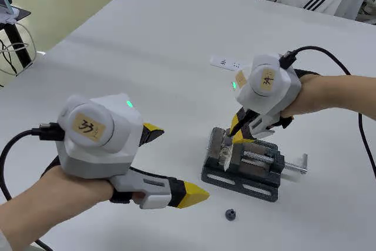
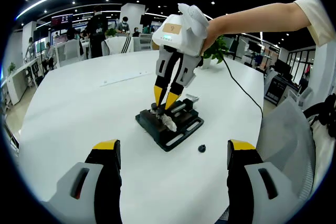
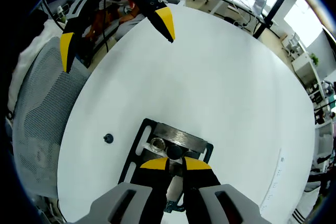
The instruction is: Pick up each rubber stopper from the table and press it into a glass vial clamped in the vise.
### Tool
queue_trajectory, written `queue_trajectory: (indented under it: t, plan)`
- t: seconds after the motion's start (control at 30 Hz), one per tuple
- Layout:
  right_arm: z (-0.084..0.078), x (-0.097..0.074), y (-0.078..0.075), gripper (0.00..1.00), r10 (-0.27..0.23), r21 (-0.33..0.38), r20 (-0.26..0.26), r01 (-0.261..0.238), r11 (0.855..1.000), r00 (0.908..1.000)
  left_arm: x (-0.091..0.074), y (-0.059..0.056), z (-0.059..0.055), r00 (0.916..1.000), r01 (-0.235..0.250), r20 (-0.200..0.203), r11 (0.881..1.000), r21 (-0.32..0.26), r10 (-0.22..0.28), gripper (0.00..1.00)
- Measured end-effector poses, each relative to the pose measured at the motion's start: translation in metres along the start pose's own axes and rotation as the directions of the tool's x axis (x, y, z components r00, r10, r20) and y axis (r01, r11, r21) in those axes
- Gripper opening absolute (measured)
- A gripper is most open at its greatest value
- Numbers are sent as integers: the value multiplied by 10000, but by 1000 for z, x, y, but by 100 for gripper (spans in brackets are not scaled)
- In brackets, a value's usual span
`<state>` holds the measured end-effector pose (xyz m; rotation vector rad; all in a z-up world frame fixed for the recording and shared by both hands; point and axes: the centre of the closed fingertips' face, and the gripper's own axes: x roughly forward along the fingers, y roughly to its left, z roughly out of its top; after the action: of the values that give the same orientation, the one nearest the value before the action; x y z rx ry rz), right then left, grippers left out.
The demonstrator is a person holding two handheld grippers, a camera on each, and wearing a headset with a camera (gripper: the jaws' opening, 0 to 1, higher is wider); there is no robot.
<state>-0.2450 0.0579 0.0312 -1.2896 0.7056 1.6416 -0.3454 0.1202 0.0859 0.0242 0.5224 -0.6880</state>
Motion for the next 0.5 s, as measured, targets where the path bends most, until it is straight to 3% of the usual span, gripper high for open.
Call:
queue_trajectory:
  t: [0.13,0.3,0.5]
  plan:
    - [0,-4,7,13,-19,37,328,18,10000,9995,-1,0,0,10000,-1,-1,10000,15,1,82]
    - [2,-6,18,28,-95,67,725,91,9999,9973,0,-2,2,10000,32,39,10000,16,-32,82]
    - [2,-6,31,43,-219,613,1042,155,9980,9943,-1,-8,5,9998,142,144,9998,116,-144,83]
